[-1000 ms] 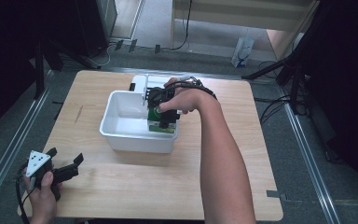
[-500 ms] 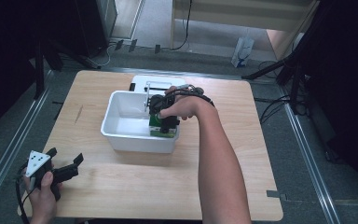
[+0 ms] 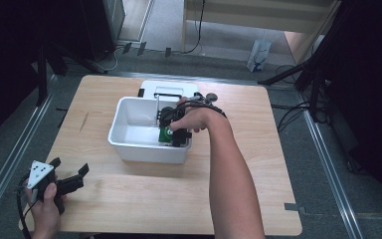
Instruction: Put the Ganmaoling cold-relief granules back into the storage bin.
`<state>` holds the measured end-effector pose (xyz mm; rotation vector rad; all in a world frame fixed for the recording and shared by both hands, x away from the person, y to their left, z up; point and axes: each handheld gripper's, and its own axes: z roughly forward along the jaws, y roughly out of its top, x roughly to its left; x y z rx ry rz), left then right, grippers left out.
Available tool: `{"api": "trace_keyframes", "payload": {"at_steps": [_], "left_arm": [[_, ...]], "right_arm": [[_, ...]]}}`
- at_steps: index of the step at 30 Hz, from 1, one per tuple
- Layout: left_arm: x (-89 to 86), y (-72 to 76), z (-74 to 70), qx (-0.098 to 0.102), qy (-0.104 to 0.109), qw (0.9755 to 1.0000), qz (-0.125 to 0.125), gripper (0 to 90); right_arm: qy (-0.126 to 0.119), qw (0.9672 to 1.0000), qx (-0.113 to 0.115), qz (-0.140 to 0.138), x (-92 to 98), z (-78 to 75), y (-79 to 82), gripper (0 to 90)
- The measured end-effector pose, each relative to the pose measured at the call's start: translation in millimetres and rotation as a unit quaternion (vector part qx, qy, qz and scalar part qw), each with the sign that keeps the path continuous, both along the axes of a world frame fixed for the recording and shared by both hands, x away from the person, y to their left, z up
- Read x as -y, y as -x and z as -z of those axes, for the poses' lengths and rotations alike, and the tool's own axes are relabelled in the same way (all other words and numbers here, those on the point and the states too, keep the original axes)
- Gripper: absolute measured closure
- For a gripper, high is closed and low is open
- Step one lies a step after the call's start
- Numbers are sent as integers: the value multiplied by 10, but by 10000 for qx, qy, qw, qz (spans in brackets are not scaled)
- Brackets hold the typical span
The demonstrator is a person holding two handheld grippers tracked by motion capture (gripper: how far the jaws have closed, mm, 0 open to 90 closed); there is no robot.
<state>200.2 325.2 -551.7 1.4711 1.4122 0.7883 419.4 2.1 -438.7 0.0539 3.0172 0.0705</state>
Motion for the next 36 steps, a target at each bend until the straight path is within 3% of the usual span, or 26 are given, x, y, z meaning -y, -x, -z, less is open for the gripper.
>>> {"api": "trace_keyframes", "payload": {"at_steps": [3, 7, 12, 18, 22, 27, 28, 33, 34, 36], "left_arm": [[-1, 0, -1, -12, -9, 10000, 3, 1], [1, -2, -1, -14, -11, 10000, 6, 1], [2, -1, -2, -23, -23, 10000, 11, 1], [6, -1, -1, -12, -44, 10000, -6, 1], [7, 0, -2, -10, -49, 10000, -8, 1], [8, 1, -5, -29, -95, 10000, -1, 1], [9, 1, -5, -27, -95, 10000, 0, 1], [11, 0, -3, -18, -99, 9999, -1, 1], [11, -1, -3, -19, -102, 9999, 4, 1], [13, 0, -4, -25, -97, 9999, 2, 1]], "right_arm": [[-27, 9999, 71, 77, 17, -24, -5, 145], [-316, 9990, 235, 229, 85, -157, -10, 146], [-603, 9976, 239, 243, 172, -328, 26, 157], [-754, 9965, 283, 243, 365, -607, 111, 134], [-749, 9959, 370, 338, 520, -689, 176, 123], [-753, 9948, 494, 474, 715, -716, 210, 111], [-812, 9937, 527, 560, 833, -709, 219, 109], [-806, 9927, 557, 711, 1041, -649, 245, 106], [-896, 9911, 561, 804, 1179, -609, 261, 107], [-933, 9905, 581, 828, 1226, -597, 267, 109]]}}
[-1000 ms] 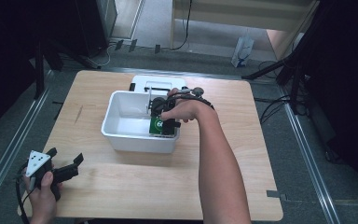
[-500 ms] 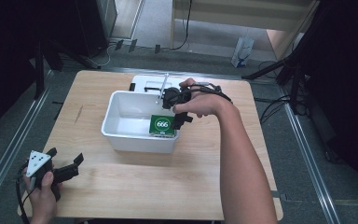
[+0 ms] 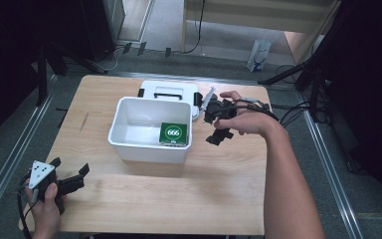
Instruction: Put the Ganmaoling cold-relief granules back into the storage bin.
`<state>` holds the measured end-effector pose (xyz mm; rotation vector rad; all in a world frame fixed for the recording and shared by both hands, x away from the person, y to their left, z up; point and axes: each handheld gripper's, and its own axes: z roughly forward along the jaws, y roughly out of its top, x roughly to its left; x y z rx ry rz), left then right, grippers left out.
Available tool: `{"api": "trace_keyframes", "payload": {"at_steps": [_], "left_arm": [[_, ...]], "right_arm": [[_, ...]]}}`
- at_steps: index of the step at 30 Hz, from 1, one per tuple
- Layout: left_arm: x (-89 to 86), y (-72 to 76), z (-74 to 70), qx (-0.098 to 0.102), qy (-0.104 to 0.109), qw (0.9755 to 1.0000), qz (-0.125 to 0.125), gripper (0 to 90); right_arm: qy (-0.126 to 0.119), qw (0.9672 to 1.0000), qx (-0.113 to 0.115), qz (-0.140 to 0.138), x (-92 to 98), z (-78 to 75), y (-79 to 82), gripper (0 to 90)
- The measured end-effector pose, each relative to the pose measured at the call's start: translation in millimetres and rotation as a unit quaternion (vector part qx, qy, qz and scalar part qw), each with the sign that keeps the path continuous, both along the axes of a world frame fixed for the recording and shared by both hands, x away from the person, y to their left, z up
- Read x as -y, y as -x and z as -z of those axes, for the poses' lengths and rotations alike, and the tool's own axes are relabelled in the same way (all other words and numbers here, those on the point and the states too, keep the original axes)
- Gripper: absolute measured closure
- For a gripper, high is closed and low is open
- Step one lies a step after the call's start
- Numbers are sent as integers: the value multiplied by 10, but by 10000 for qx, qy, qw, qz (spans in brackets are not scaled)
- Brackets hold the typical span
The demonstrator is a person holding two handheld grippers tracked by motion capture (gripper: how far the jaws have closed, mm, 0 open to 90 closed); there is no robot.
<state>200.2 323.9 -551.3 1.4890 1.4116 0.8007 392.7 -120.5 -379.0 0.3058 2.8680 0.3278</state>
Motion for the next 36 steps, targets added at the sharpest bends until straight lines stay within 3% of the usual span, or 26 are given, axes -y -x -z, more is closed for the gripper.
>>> {"api": "trace_keyframes", "payload": {"at_steps": [2, 6, 10, 11, 13, 16, 17, 19, 22, 23, 26, 27, 28, 29, 30, 31, 32, 33, 34, 35, 36], "left_arm": [[-2, 1, 0, -9, -5, 10000, 8, 0], [-2, 1, 0, -8, -5, 10000, 8, 0], [-1, 1, 0, -5, -15, 10000, 7, 1], [-2, 2, -1, -2, -14, 10000, 6, 1], [-3, 2, 0, -1, -6, 10000, 4, 1], [-2, 1, 0, -6, -14, 10000, 4, 1], [-2, 1, 0, -6, -14, 10000, 4, 0], [1, 1, 0, -1, -26, 10000, 2, 1], [3, -1, 1, 5, -33, 10000, 3, 1], [3, 1, 1, 3, -34, 10000, -3, 1], [4, 1, 0, 2, -42, 10000, -4, 1], [4, 1, 0, 2, -42, 10000, -4, 0], [4, 1, 1, 5, -41, 10000, -8, 1], [4, 1, 1, 9, -42, 10000, -13, 1], [6, 5, 1, 18, -36, 10000, -42, 1], [6, 5, 1, 18, -36, 10000, -42, 1], [7, 5, 2, 24, -36, 10000, -48, 1], [7, 5, 1, 20, -38, 10000, -48, 1], [11, 4, 1, 26, -33, 10000, -63, 1], [11, 4, 1, 23, -35, 10000, -64, 1], [13, 4, 1, 24, -34, 10000, -65, 1]], "right_arm": [[-159, 9997, 68, 144, 186, 68, 45, 107], [-316, 9990, 106, 308, 327, 138, 80, 99], [-738, 9960, 118, 499, 525, 234, 137, 96], [-1072, 9919, 97, 669, 647, 294, 153, 99], [-1161, 9903, 116, 755, 712, 330, 169, 99], [-1590, 9802, 296, 1142, 986, 484, 232, 98], [-1590, 9802, 296, 1142, 986, 484, 232, 98], [-1806, 9729, 380, 1391, 1130, 580, 269, 97], [-1948, 9672, 473, 1561, 1287, 698, 321, 95], [-2104, 9599, 595, 1753, 1409, 791, 361, 95], [-2348, 9483, 750, 2000, 1541, 905, 422, 95], [-2348, 9483, 750, 2000, 1541, 905, 422, 95], [-2484, 9387, 889, 2220, 1628, 979, 474, 95], [-2484, 9387, 889, 2220, 1628, 979, 474, 95], [-2662, 9271, 1068, 2415, 1731, 1049, 528, 98], [-2662, 9271, 1068, 2415, 1731, 1049, 528, 98], [-2841, 9159, 1177, 2579, 1812, 1092, 577, 99], [-2841, 9159, 1177, 2579, 1812, 1092, 577, 99], [-2965, 9089, 1211, 2670, 1854, 1120, 609, 99], [-3182, 8949, 1328, 2835, 1932, 1181, 684, 104], [-3182, 8949, 1328, 2835, 1932, 1181, 684, 104]]}}
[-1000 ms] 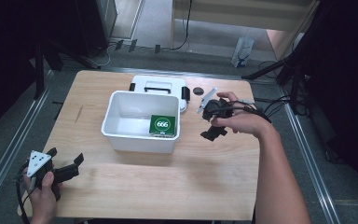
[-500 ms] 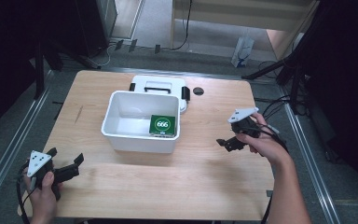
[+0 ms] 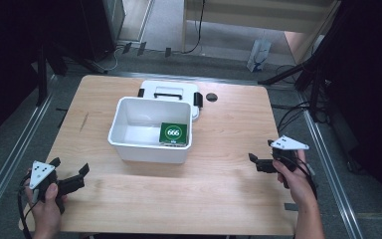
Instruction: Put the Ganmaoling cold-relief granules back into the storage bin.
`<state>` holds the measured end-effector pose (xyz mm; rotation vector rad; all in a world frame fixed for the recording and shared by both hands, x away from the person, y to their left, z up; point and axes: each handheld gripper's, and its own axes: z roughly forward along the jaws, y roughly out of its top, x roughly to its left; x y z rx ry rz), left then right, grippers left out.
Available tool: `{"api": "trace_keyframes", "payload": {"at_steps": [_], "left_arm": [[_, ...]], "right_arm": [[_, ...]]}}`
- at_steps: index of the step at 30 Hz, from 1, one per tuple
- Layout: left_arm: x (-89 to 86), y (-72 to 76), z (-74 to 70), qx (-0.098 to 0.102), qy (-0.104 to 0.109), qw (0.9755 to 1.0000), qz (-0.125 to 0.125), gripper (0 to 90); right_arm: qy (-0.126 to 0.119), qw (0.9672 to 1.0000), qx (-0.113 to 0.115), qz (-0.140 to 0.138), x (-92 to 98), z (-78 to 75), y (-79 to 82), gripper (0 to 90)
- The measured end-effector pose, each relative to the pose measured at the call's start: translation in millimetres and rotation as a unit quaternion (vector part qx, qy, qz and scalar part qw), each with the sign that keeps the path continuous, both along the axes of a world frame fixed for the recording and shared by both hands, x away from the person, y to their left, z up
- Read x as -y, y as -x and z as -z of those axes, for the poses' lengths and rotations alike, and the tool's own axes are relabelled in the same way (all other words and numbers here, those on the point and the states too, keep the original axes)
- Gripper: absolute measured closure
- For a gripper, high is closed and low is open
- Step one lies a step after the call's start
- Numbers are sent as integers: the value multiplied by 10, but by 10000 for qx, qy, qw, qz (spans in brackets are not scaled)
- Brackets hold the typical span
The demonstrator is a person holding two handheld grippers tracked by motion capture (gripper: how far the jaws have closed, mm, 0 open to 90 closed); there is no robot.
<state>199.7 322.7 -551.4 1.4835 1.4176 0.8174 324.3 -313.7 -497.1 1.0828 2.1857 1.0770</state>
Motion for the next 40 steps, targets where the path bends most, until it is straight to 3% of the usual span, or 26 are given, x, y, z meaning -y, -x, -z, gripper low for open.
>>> {"api": "trace_keyframes", "payload": {"at_steps": [3, 7, 8, 10, 12, 14, 17, 18, 20, 24, 25, 26, 28, 31, 33, 36, 40], "left_arm": [[2, 1, -1, -8, -15, 10000, -19, 0], [7, 2, -1, 2, -33, 10000, -35, 0], [5, 2, -1, -4, -34, 10000, -36, 0], [5, 2, -1, -3, -36, 10000, -39, 1], [9, 2, -1, -2, -40, 10000, -51, 0], [9, 5, -2, -1, -48, 10000, -59, 1], [8, 7, -1, 14, -41, 10000, -79, 0], [8, 7, -1, 14, -41, 10000, -79, 0], [9, 9, -1, 29, -47, 9999, -99, 1], [9, 9, -2, 20, -55, 9999, -95, 0], [9, 7, -2, 15, -50, 9999, -100, 0], [9, 7, -2, 15, -50, 9999, -100, 0], [10, 3, -2, -2, -56, 9999, -89, 0], [15, 2, -2, -7, -78, 9999, -93, 1], [15, 2, -2, -3, -77, 9999, -91, 1], [10, 0, -2, -23, -44, 9999, -91, 1], [10, -10, -1, -42, -57, 9999, -73, 1]], "right_arm": [[-429, 9987, 129, 260, 116, 111, 132, 130], [-480, 9979, 228, 368, 186, 225, 312, 125], [-662, 9964, 296, 434, 208, 255, 400, 120], [-750, 9957, 305, 448, 214, 261, 434, 104], [-934, 9924, 433, 675, 242, 288, 560, 86], [-902, 9919, 493, 742, 248, 295, 589, 84], [-874, 9878, 646, 1114, 301, 340, 735, 83], [-874, 9878, 646, 1114, 301, 340, 735, 83], [-692, 9840, 826, 1422, 339, 370, 820, 101], [-822, 9795, 885, 1612, 408, 439, 904, 84], [-825, 9762, 843, 1822, 443, 479, 934, 83], [-825, 9762, 843, 1822, 443, 479, 934, 83], [-958, 9675, 1030, 2103, 484, 478, 952, 118], [-891, 9670, 984, 2177, 477, 478, 932, 116], [-777, 9710, 890, 2077, 451, 478, 913, 135], [-713, 9735, 827, 2008, 436, 480, 895, 133], [-765, 9722, 751, 2079, 445, 480, 886, 130]]}}
